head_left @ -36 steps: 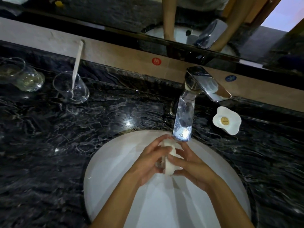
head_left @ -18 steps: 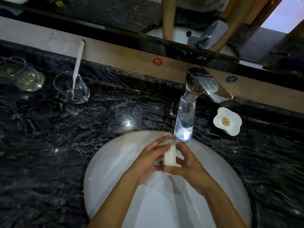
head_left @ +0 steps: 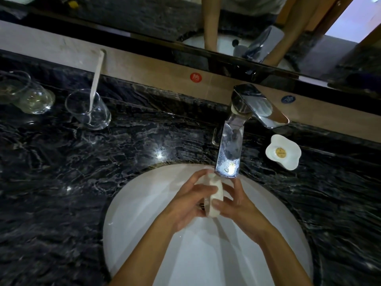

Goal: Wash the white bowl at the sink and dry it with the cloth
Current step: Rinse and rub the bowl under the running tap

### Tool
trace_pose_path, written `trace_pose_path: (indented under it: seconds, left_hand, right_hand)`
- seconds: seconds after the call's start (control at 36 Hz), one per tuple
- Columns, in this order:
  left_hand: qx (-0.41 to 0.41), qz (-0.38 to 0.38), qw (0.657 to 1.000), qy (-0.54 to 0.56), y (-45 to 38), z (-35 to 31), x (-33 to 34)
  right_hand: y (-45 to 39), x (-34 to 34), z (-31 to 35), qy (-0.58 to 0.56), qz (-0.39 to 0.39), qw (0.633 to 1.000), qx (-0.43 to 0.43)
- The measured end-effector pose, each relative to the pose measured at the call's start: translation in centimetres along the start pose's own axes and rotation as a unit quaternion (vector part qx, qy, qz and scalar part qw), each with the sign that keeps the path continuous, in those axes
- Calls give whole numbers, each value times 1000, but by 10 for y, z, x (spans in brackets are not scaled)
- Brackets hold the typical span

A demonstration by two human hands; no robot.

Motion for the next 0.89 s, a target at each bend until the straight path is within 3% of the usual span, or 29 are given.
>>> trace_pose_path:
  seconds: [0.19,0.56,0.78,0.89]
  left_hand:
    - [36,12,999,-22,-1,1,-1]
    - [40,-3,999,30,-3,-4,-4]
    - [8,-23,999,22,-7,-3,-5]
    - [32,-14,998,55,-5,2,-7]
  right_hand:
    - [-3,5,-5,-72,57,995,26]
    - [-2,4,-2,56,8,998,-14]
    - [3,4,-5,78,-10,997,-25]
    - [3,3,-1,80,2,996,-28]
Point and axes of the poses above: each hand's wrist, its own y-axis away from the middle knuckle, its own x-axis out of the palm, z = x × y, the point moved 5 cm from there along -y, towards the middle knuckle, and after that the axes turned 15 degrees about z, right-handed, at the moved point
